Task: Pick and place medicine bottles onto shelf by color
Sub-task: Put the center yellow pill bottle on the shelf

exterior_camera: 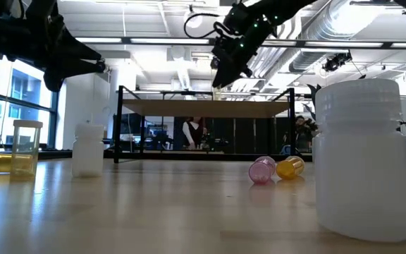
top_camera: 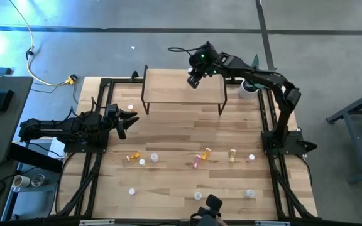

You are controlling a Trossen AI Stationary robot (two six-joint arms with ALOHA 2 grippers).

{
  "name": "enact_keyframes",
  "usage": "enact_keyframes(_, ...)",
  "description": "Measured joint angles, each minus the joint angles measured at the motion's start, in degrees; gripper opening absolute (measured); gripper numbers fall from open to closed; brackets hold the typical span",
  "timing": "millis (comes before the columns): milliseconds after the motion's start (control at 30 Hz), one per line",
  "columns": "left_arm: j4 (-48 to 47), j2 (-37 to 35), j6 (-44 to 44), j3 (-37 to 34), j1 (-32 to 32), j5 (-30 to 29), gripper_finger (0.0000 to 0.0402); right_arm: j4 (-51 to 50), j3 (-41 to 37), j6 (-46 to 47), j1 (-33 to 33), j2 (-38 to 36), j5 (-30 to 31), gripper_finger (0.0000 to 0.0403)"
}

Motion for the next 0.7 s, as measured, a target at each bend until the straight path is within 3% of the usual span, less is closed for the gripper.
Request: enact_keyframes(700,0.0,0.0,0.2,0.0,0.0,0.0,0.0142,-5.2,0.0,0.3,0.0,0.4,0.8,0.0106)
